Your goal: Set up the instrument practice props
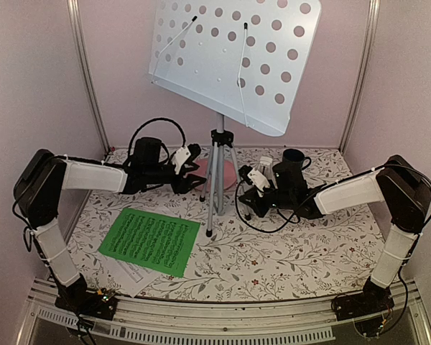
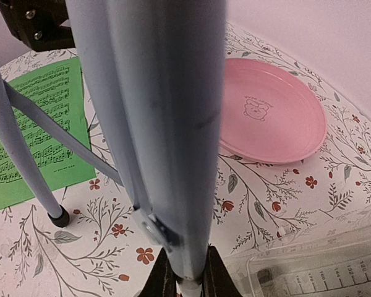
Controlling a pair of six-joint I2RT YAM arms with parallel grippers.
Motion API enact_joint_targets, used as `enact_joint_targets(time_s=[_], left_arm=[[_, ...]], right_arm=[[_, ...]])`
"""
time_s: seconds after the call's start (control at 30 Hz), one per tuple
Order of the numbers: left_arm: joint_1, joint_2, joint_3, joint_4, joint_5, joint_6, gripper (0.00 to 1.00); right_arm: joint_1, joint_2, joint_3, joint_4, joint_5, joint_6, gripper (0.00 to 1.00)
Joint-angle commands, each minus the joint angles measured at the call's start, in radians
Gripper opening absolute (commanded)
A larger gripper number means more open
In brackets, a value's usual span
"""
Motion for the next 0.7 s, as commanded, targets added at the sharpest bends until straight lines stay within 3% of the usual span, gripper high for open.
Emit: enact_joint_targets(time_s=[0.0,0.13,0.3,0.47,0.67], left_arm=[[-0.001,-0.114,-0.098,0.109,-0.067,-0.135,0.6],[-0.029,-0.253,-0.276,0.229,-0.147,-0.241,0.57],[-0.156,-0.359,-0.434,0.289,-0.222,-0.334,0.56],[-0.25,-0.326,-0.493,0.342,-0.254,-0.423,0.56],[-0.275,-0.205,-0.478,0.412,-0.301,-0.504,0.52]], right_arm=[[-0.009,0.014,-0.016,-0.021,-0.016,0.043,0.0],[-0.007,0.015,-0.016,-0.018,-0.018,0.042,0.0],[0.001,0.01,-0.01,-0.02,-0.016,0.04,0.0],[0.005,-0.004,-0.012,-0.024,-0.008,0.036,0.0],[0.006,-0.01,-0.013,-0.03,-0.008,0.033,0.0]])
